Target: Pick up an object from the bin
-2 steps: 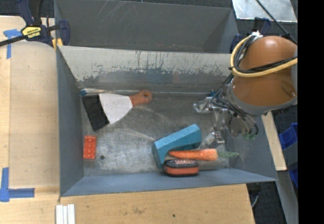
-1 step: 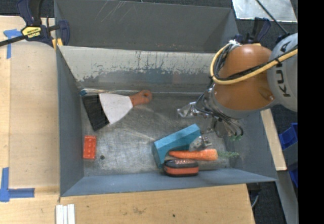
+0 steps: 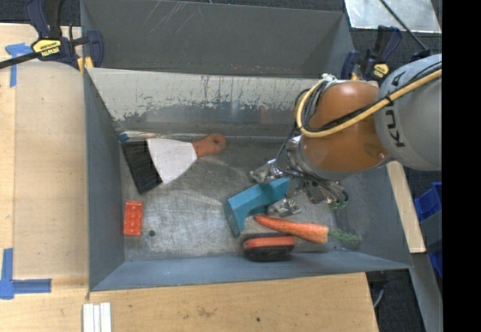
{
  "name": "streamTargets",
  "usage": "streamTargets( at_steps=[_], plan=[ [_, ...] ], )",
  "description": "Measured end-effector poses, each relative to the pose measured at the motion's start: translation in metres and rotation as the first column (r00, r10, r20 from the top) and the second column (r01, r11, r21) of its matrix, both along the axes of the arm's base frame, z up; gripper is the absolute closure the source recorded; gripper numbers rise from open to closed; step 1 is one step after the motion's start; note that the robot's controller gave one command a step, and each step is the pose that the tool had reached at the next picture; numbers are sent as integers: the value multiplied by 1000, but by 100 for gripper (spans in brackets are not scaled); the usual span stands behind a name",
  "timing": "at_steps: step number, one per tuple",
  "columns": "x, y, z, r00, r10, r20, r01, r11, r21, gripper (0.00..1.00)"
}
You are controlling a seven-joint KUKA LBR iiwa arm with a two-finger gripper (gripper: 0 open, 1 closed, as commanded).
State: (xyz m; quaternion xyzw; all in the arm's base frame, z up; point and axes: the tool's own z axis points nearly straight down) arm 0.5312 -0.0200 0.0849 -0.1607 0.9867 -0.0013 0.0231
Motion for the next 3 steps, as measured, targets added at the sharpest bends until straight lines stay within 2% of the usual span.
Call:
streamTargets(
  at_steps=[1,2,3],
  plan=[
    [0,0,0,1000,0,0,0,1000,0,100],
    [8,5,0,1000,14,-24,-14,1000,-11,100],
    [11,3,0,999,25,-35,-25,1000,-6,100]
  ],
)
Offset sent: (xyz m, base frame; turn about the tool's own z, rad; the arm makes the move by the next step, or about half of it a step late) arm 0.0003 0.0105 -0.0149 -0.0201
